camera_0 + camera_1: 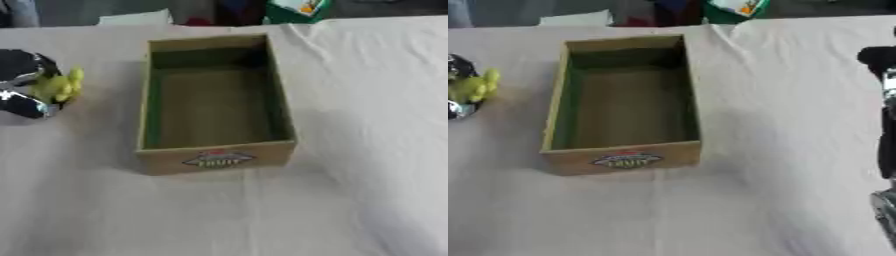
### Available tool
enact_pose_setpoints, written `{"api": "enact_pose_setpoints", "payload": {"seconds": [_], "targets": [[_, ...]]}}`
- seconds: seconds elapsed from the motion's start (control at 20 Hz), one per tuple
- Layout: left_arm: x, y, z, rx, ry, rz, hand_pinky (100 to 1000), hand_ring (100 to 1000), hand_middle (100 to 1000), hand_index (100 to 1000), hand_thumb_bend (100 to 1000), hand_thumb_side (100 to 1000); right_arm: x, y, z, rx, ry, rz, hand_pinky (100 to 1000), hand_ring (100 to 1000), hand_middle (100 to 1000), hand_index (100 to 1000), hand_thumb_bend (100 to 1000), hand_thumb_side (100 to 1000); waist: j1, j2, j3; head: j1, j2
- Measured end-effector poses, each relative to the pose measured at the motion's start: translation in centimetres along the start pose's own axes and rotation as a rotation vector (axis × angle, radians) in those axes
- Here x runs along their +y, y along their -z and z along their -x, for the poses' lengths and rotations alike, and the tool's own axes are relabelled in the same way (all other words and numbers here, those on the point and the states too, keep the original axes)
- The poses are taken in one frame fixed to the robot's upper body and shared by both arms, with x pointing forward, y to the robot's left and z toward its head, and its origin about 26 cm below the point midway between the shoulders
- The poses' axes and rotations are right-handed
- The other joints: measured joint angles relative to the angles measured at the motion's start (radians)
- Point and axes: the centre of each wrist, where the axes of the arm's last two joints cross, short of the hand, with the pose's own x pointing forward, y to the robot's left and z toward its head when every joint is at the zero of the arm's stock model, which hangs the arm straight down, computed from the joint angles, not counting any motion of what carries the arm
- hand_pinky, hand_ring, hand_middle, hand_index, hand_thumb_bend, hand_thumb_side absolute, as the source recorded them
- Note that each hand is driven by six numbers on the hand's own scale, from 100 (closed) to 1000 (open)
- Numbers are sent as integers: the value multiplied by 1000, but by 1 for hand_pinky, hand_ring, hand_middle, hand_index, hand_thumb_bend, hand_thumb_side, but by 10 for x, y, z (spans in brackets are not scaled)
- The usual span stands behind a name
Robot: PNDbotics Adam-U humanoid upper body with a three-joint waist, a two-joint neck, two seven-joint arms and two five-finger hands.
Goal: Pick up objects on the table and place them in the box.
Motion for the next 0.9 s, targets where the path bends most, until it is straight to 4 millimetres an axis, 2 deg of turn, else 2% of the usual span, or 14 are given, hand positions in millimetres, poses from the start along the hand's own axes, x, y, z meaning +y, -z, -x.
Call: {"api": "enact_pose_setpoints", "payload": {"seconds": [0.05,0.2,0.35,0.6,0.9], "targets": [[0,0,0,3,1,-16,441,627,585,671,100,332,0,0,0,0,0,1,909,773,647,894,100,667,0,0,1,0,0],[1,0,-2,1,9,-54,419,612,583,697,100,396,0,0,0,2,0,5,910,773,647,894,100,664,0,-3,4,-1,0],[3,0,-3,-7,22,-88,406,600,567,687,100,414,-1,-3,1,10,0,9,909,773,647,894,100,662,0,-11,8,-2,1],[10,0,-6,-8,44,-169,399,596,572,690,100,411,-1,-3,2,11,1,17,909,774,647,893,100,661,0,-26,12,-6,4],[45,0,-21,-47,189,-323,393,596,580,685,100,394,-2,-4,3,17,-2,19,907,774,648,892,100,668,-3,-44,21,-12,20]]}}
